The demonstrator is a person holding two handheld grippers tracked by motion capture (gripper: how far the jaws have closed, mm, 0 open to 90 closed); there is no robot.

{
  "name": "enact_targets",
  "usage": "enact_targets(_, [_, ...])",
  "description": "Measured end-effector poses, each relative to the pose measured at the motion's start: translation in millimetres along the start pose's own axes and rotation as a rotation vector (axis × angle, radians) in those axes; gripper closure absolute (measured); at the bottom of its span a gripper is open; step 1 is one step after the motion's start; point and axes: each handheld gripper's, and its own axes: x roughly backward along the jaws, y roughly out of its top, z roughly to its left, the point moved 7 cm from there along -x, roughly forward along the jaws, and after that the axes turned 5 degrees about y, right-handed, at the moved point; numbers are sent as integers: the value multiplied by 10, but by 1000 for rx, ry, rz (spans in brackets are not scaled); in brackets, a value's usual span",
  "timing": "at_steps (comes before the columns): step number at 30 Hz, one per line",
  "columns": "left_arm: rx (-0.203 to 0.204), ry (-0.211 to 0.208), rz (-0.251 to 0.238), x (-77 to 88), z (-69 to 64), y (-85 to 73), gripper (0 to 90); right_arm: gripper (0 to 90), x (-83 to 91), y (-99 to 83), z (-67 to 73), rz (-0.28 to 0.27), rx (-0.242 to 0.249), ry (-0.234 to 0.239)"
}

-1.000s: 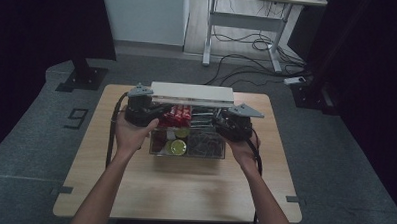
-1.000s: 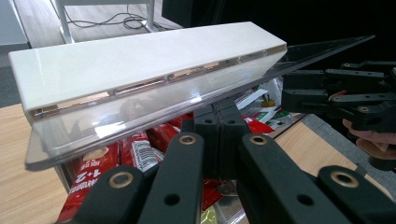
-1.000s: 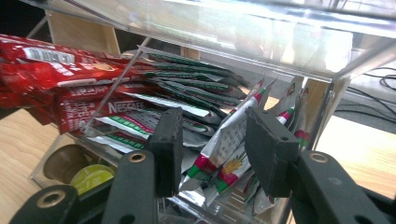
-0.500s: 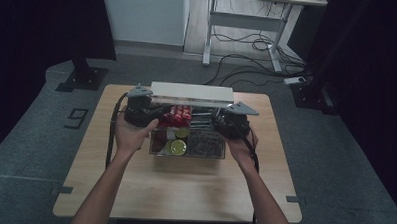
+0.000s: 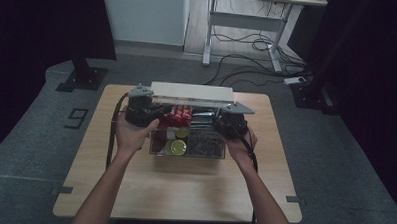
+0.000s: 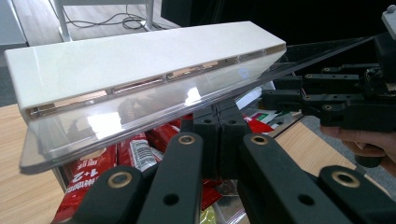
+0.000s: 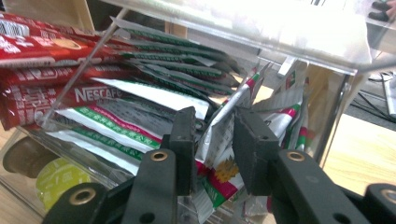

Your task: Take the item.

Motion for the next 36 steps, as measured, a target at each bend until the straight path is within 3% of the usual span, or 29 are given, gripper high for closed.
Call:
enact_targets(12, [0, 3, 0, 0, 3, 1, 891, 864, 14, -52, -46, -7, -30, 19])
enact_targets(36, [5, 4, -4, -22, 9, -2, 891, 888, 397, -65, 12, -168, -21, 43])
